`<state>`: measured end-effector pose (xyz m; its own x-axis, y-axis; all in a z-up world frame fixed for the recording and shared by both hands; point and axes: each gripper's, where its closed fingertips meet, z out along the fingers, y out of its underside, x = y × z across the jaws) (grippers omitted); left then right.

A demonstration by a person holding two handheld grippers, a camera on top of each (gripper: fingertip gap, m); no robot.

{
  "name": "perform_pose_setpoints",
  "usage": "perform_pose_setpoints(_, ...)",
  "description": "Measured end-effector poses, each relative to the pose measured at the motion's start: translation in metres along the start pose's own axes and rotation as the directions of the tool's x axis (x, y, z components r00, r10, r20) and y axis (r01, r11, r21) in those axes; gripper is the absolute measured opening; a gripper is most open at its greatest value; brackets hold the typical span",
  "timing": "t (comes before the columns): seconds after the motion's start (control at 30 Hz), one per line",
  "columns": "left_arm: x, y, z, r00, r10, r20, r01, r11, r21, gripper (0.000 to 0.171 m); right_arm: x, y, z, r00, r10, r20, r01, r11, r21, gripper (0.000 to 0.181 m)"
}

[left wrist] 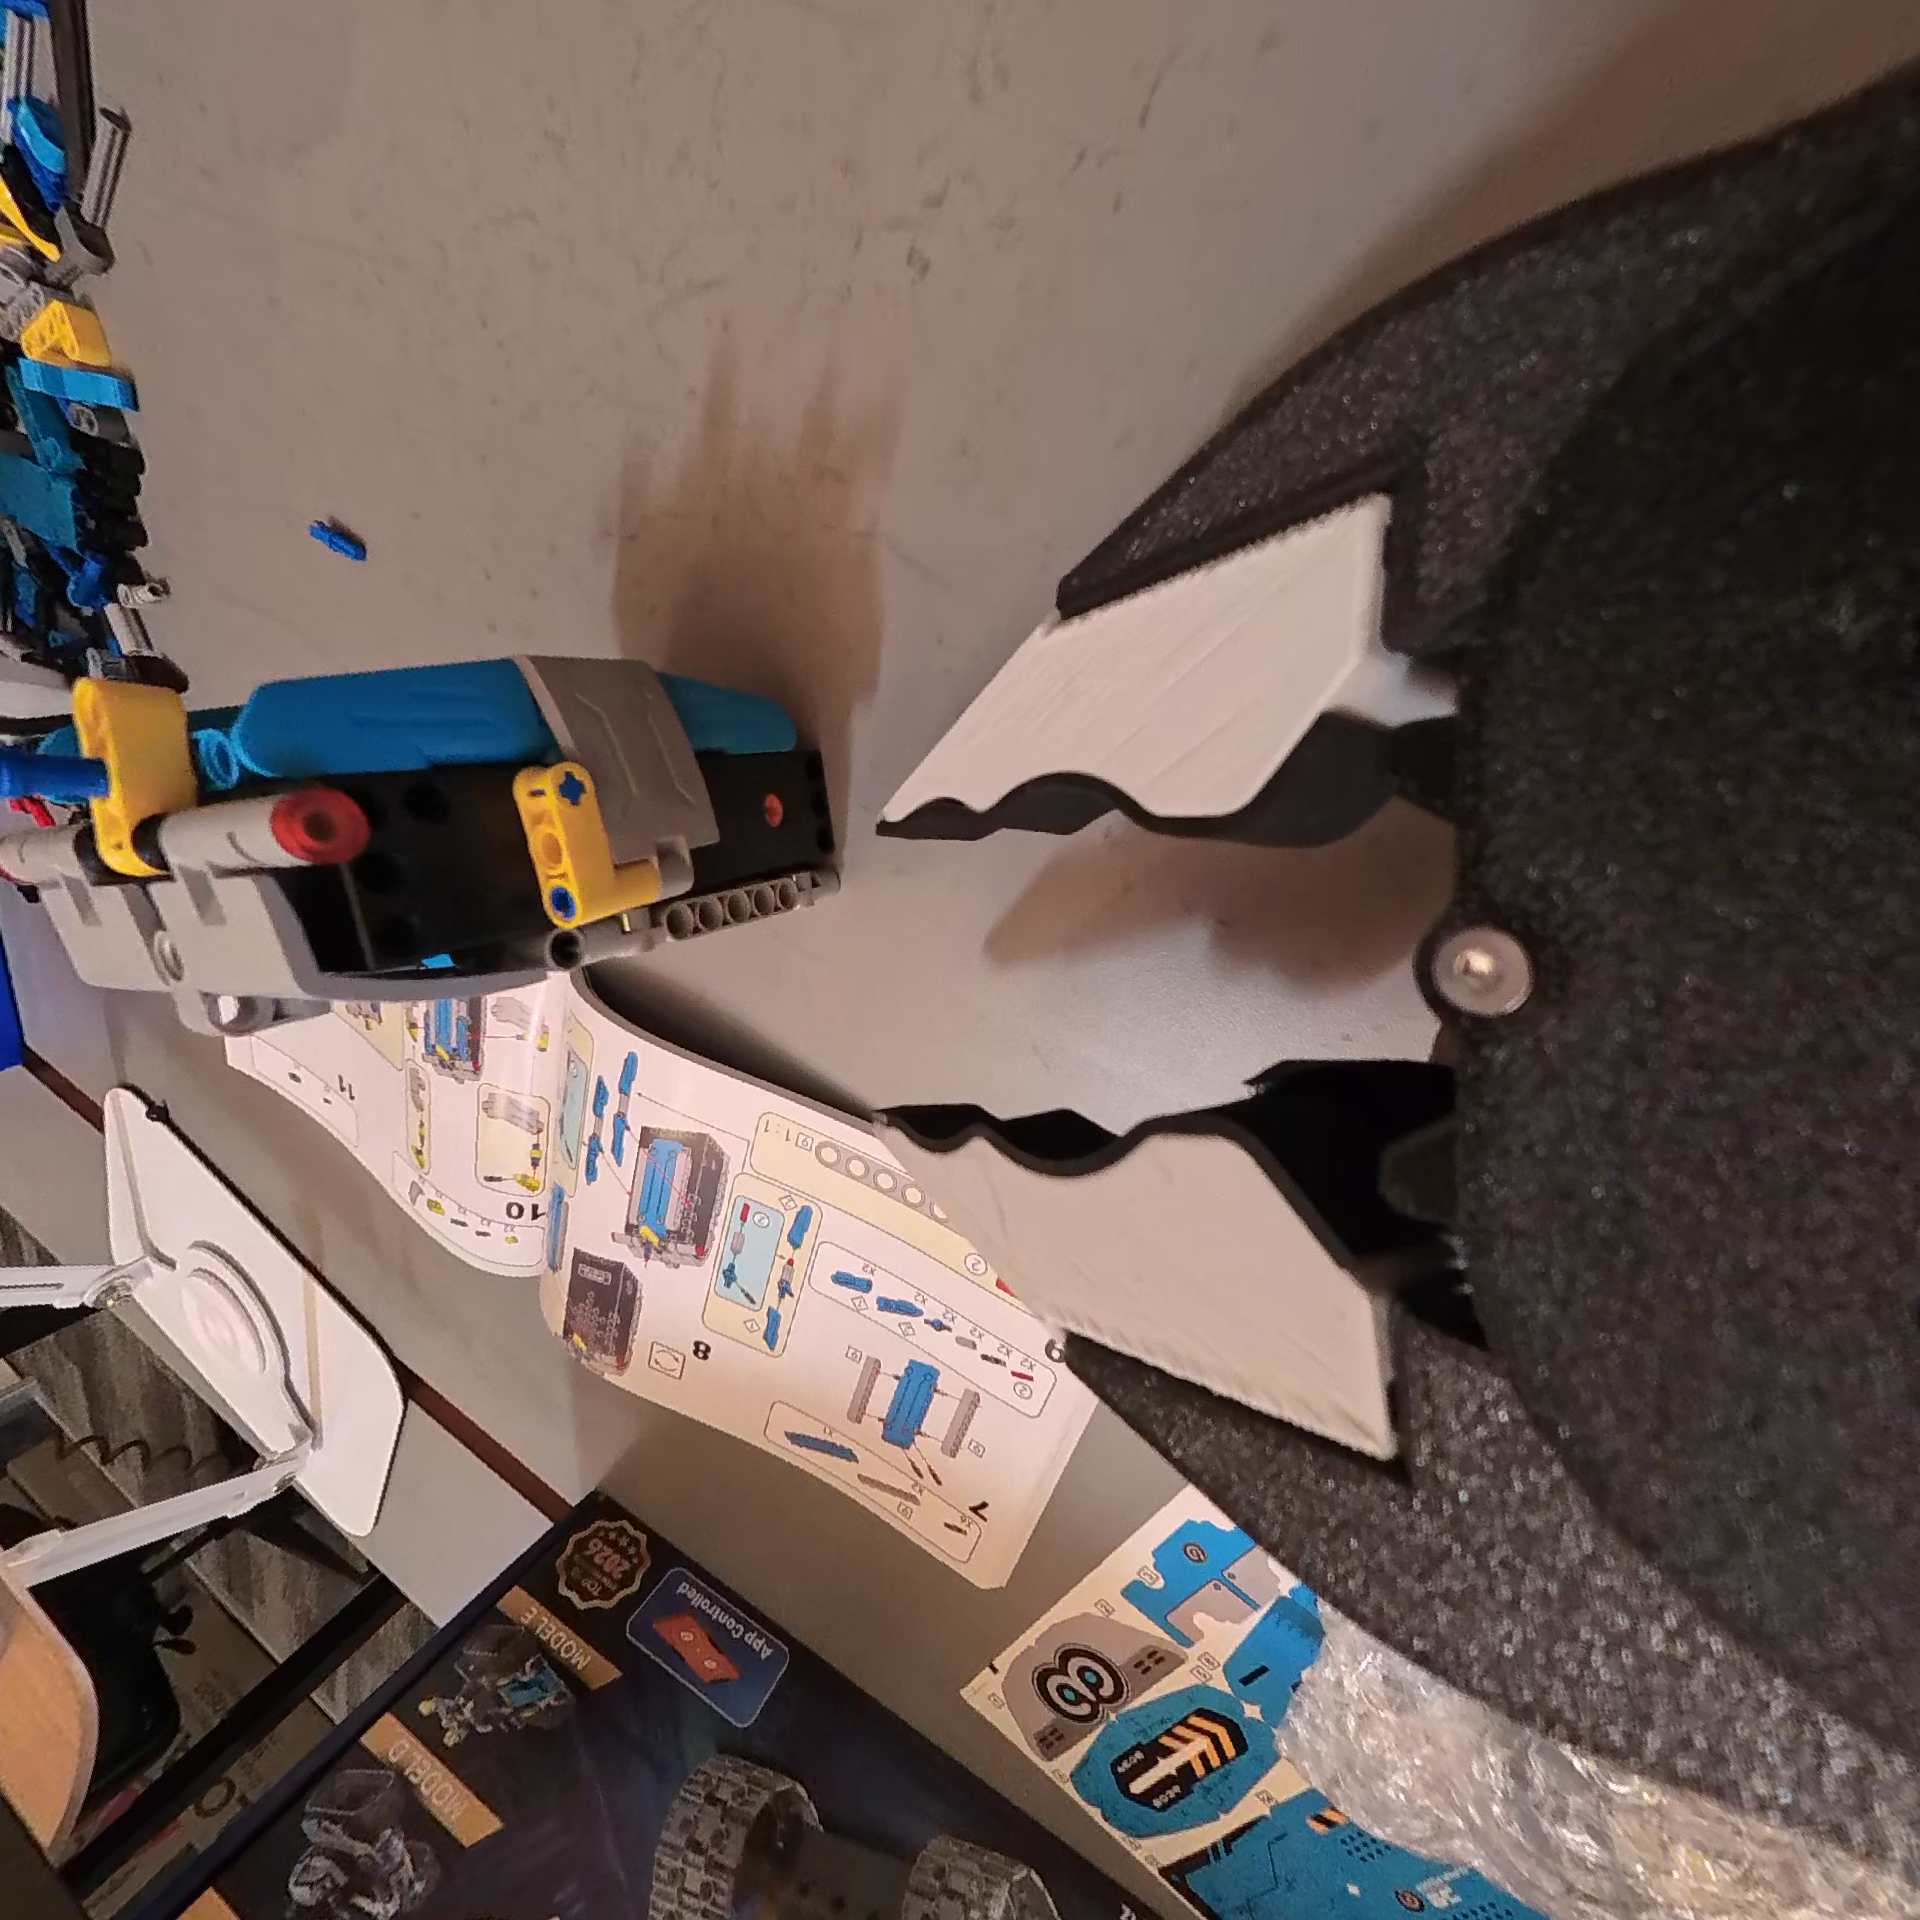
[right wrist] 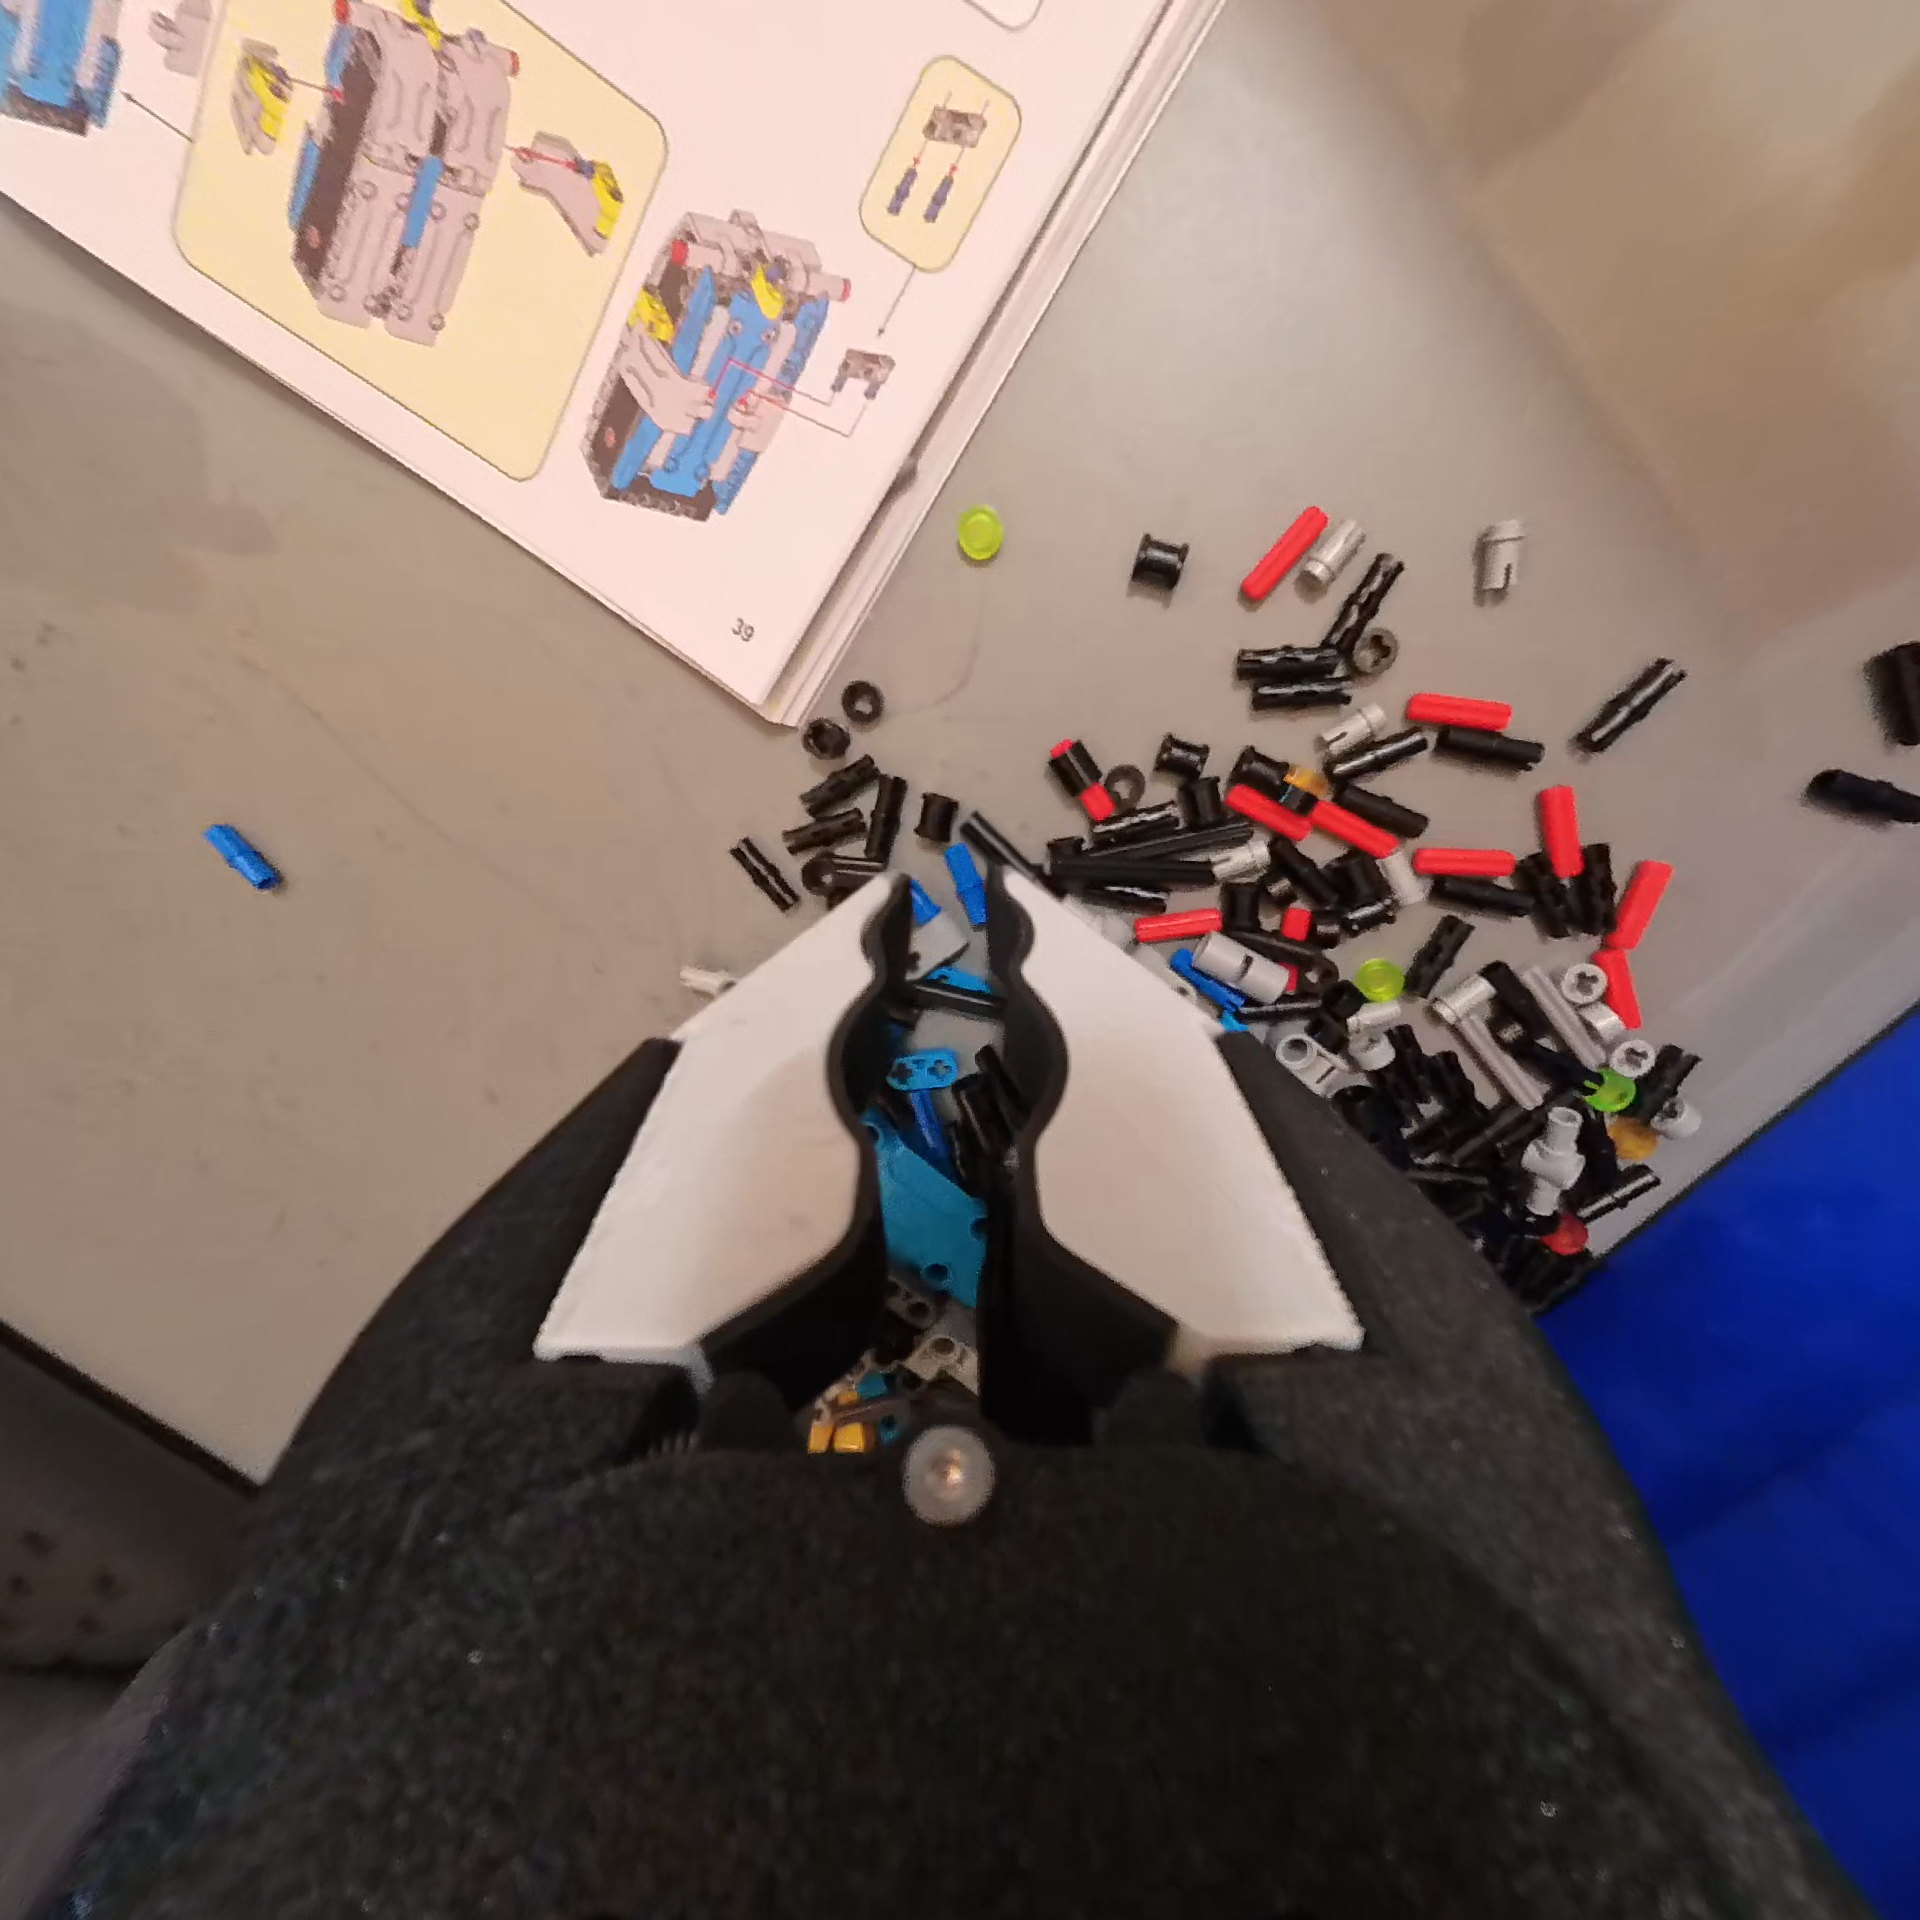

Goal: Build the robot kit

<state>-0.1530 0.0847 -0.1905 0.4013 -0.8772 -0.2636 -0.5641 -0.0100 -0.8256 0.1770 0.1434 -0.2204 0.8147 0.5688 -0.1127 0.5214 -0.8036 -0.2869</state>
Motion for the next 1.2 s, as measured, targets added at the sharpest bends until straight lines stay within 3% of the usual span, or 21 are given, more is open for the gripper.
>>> perform_pose_setpoints(0.2, 0.000, 0.000, 0.000, 1.000, 0.002, 0.001, -0.002, 1.000, -0.001, 0.051, 0.003, 0.001, 0.001, 1.000, 0.005, -0.015, -0.005, 1.000, -0.005, 0.000)
perform_pose_setpoints(0.77, 0.001, 0.001, 0.000, 1.000, 0.011, 0.003, -0.011, 1.000, -0.004, 0.051, 0.000, -0.001, -0.002, 0.997, -0.048, -0.055, 0.047, 0.999, -0.013, 0.005)
perform_pose_setpoints(0.93, 0.001, 0.001, 0.000, 1.000, 0.013, 0.003, -0.013, 1.000, -0.005, 0.051, -0.049, -0.022, -0.024, 0.977, -0.107, 0.185, 0.081, 0.987, 0.141, 0.005)
perform_pose_setpoints(1.07, 0.001, 0.001, 0.001, 1.000, 0.005, -0.003, -0.005, 1.000, -0.006, 0.051, -0.127, 0.009, -0.010, 0.843, -0.263, 0.469, 0.291, 0.957, 0.012, 0.006)
perform_pose_setpoints(1.2, 0.000, 0.000, 0.000, 1.000, -0.005, -0.005, 0.005, 1.000, 0.000, 0.051, -0.144, 0.018, 0.015, 0.809, -0.461, 0.364, 0.513, 0.856, -0.058, 0.005)
